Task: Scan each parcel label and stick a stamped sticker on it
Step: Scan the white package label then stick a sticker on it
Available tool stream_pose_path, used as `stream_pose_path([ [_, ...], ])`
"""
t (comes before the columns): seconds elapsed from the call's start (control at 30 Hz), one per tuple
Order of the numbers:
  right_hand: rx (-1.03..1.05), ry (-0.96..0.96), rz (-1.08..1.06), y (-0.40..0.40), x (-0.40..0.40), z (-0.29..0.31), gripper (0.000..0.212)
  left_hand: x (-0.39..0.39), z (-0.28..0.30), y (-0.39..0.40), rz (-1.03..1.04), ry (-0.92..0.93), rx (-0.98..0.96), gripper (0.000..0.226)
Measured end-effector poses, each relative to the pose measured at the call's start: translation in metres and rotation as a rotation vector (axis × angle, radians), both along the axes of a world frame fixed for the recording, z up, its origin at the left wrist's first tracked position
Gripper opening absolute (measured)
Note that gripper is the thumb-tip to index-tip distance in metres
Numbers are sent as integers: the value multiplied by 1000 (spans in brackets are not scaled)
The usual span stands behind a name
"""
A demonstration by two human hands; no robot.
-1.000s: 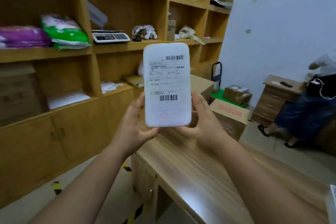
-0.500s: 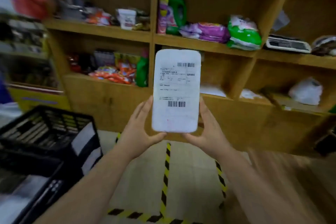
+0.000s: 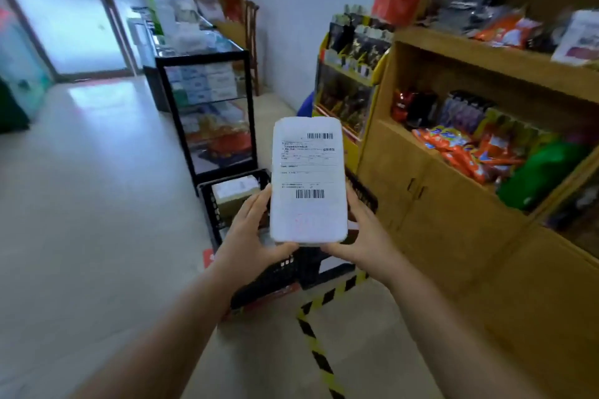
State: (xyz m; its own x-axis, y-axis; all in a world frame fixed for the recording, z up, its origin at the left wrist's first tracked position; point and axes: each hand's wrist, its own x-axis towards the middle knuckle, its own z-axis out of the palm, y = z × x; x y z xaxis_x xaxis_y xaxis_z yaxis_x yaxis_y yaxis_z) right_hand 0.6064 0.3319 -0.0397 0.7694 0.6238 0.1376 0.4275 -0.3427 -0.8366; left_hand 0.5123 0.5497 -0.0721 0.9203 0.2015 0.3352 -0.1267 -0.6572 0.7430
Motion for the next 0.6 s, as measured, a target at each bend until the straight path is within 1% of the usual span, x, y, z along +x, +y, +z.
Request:
stream_pose_path([
  [0.1, -25, 24, 127, 37, 23, -13, 105, -4, -12, 25, 126, 27, -66, 101],
  [0.27, -66, 55, 241, 98, 73, -43, 103, 22, -46, 71, 272, 91, -67, 105],
  [0.4, -111, 120, 243, 144, 125, -78, 104, 69, -82, 112, 298, 152, -146, 102],
  [0.5, -165, 188, 220, 172, 167, -103, 104, 111, -114, 141, 270, 238, -260, 102],
  [0.6, -233, 235, 184, 195, 202, -130, 105, 150, -145, 161, 246, 276, -300, 100],
])
